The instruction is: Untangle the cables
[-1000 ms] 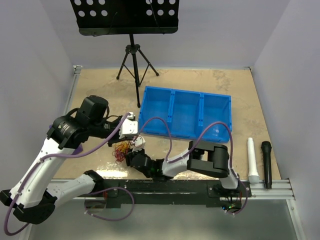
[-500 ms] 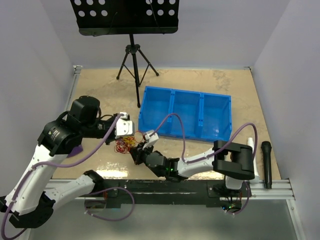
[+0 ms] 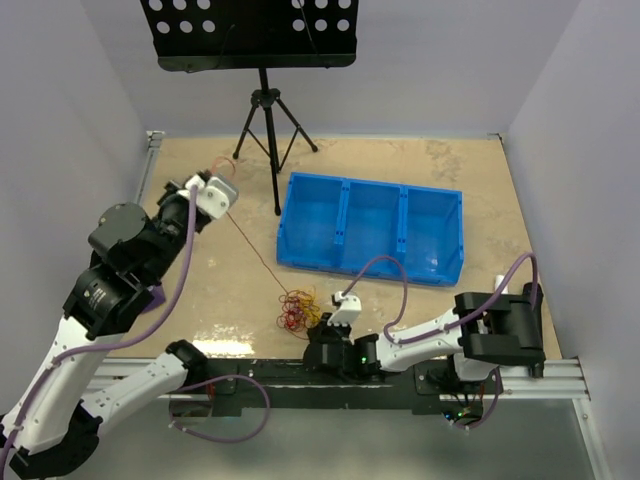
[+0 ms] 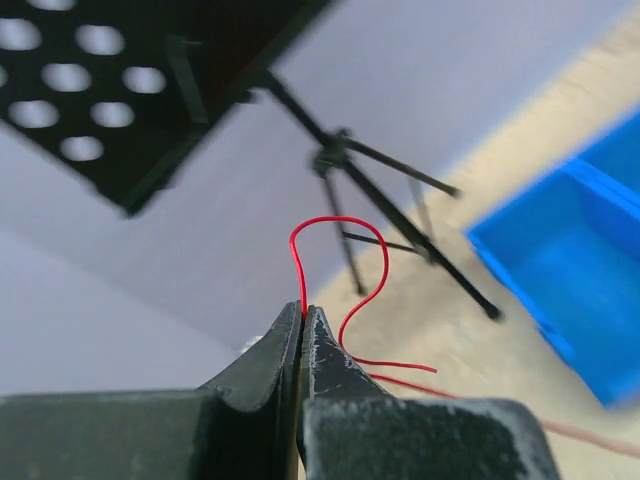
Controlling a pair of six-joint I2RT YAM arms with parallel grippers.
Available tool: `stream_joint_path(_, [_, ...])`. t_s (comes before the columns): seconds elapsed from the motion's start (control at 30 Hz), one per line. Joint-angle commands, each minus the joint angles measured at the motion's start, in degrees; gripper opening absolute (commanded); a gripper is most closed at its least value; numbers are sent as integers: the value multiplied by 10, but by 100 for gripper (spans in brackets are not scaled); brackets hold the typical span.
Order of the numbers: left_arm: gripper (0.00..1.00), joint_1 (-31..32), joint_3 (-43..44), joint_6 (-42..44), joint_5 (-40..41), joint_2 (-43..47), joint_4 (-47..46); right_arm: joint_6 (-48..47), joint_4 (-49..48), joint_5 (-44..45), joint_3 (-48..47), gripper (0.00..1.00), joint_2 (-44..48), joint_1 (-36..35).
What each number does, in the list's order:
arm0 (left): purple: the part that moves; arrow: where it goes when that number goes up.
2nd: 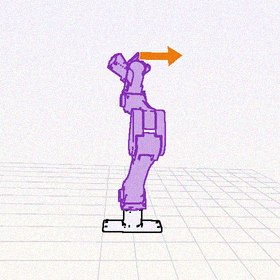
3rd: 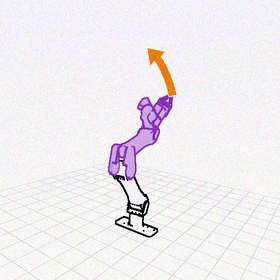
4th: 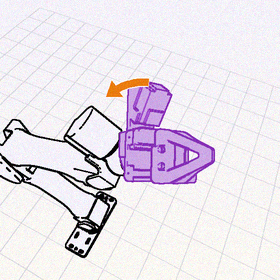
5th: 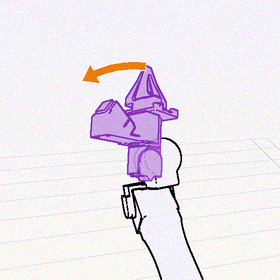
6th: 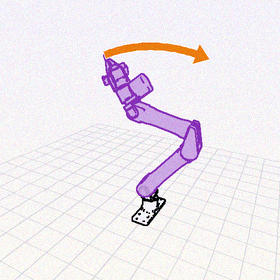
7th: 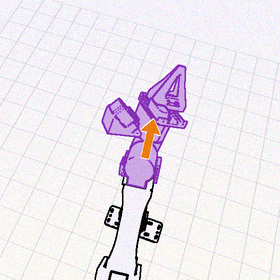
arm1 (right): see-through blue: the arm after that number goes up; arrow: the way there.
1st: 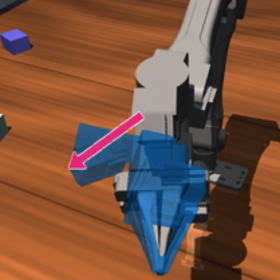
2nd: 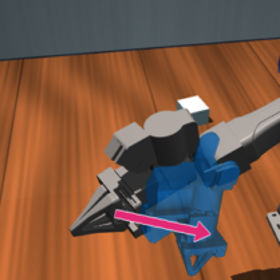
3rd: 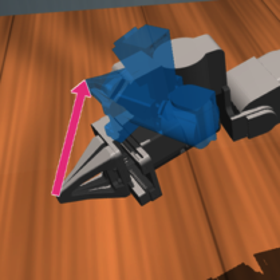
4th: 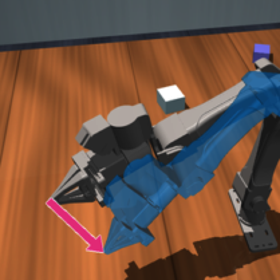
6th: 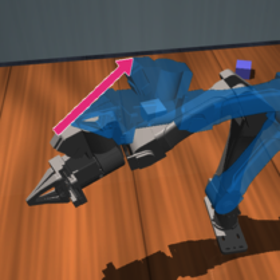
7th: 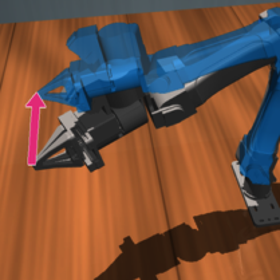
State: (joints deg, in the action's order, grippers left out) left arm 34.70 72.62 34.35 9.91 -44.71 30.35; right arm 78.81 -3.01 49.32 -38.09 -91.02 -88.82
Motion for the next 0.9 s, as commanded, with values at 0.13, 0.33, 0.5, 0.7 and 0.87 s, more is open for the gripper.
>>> stream_joint_path(0.13, [0,0,21,116,256,7,-438,266,229,-23,14,0,-19,-32])
stream_joint_path(0.33, [0,0,105,248,270,-41,-606,327,255,-56,19,0,-38,-50])
stream_joint_path(0.5, [0,1,169,330,251,-78,-683,363,264,-70,42,0,-30,-54])
stream_joint_path(0.7, [0,0,310,389,209,-146,-717,390,281,-83,65,0,-5,-55])
stream_joint_path(0.87, [0,0,409,434,154,-204,-725,393,283,-90,62,0,-8,-55])
